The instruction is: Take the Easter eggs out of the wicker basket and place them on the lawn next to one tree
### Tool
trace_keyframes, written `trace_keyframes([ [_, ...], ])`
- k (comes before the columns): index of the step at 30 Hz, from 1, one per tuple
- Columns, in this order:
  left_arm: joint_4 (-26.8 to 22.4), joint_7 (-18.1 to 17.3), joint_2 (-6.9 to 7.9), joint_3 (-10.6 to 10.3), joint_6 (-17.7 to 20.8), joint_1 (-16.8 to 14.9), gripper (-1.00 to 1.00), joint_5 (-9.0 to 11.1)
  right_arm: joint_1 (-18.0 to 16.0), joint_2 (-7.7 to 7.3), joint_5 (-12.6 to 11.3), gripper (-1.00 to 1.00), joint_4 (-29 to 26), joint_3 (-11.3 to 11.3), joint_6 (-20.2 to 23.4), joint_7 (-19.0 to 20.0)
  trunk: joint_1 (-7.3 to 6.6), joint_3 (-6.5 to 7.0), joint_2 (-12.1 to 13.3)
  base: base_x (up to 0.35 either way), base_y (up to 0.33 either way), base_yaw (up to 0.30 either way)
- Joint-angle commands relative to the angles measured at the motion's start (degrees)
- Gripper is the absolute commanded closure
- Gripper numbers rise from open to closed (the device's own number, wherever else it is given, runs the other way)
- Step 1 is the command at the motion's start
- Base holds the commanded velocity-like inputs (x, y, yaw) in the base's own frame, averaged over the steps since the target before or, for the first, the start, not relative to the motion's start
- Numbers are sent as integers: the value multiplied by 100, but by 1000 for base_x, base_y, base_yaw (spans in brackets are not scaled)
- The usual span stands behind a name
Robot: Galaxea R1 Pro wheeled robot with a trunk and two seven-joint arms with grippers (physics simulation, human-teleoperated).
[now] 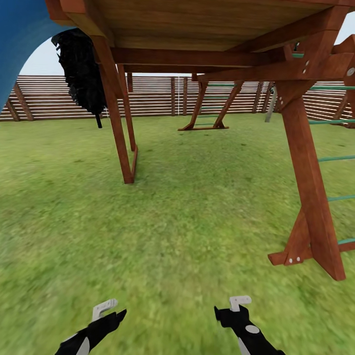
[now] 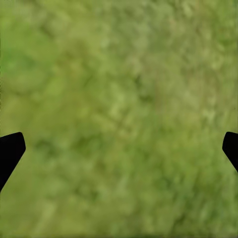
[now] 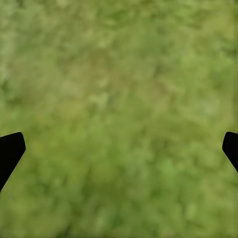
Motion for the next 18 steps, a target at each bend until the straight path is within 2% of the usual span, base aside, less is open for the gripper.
trace_keyframes([
  [1, -4, -38, -6, 32, 52, -3, -100, 29, -3, 0, 32, -100, 3, 2, -17, 1, -1, -5, -2, 5, 0, 0],
  [6, 6, -21, -7, 30, 49, -3, -100, 18, -3, -3, 34, -100, 3, 3, -22, 1, -1, -5, -2, 1, -4, 0],
  [11, 9, 4, -7, 29, 47, -3, -100, 17, -3, -2, 34, -100, -1, -1, -28, 0, -1, -5, -2, 0, -221, 0],
  [13, 9, -4, -9, 29, 41, 9, -100, 17, -3, 0, 34, -100, 0, 3, -34, 1, -1, -5, -2, 8, -41, 10],
  [18, 10, 3, -8, 29, 43, 15, -100, 17, -3, 0, 34, -100, 2, 3, -28, -7, -1, -20, -2, 46, -41, 167],
])
